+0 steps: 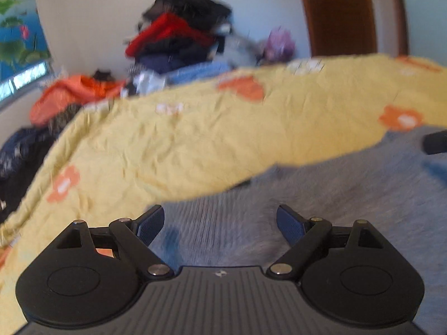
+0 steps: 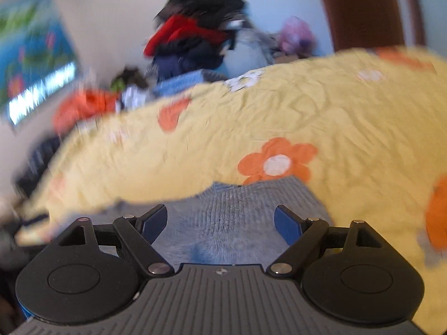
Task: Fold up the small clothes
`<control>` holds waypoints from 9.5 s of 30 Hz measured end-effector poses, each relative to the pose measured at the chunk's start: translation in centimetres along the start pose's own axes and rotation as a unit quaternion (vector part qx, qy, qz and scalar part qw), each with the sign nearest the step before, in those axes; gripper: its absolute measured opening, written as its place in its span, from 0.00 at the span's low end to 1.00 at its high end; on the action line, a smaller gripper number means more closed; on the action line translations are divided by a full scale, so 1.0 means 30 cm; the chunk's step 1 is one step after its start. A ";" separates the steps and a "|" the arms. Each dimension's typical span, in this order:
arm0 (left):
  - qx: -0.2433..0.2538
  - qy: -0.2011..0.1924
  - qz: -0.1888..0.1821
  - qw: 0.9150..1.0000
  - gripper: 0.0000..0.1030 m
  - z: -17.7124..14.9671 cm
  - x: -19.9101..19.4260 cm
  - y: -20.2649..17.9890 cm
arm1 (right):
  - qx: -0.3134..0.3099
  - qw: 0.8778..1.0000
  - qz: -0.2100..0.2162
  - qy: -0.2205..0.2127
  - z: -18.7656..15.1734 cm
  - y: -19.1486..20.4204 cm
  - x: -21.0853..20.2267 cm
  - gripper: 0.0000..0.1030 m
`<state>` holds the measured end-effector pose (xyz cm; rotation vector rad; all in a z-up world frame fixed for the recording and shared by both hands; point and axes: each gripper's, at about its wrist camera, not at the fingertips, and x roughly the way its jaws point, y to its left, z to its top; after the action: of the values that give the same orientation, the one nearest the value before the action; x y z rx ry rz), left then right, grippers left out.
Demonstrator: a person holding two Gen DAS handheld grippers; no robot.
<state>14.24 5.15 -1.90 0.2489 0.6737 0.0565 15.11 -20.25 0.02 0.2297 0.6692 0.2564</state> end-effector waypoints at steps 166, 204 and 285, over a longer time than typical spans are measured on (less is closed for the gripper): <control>-0.339 -0.018 -0.062 0.939 0.05 -0.401 -0.607 0.220 | -0.090 0.996 0.006 0.009 -0.047 0.013 0.023 0.96; 0.008 -0.109 -0.186 0.977 0.06 -0.228 -0.705 -0.324 | -0.097 0.949 0.246 0.173 0.169 0.239 0.043 0.14; -0.307 0.127 -0.350 0.876 0.59 -0.230 -0.223 0.302 | 0.179 0.942 0.248 0.135 -0.046 -0.182 -0.023 0.66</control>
<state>4.95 14.50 -0.78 -0.6370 0.9388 -0.3974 14.59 -25.43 -2.22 0.7269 0.9254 0.6602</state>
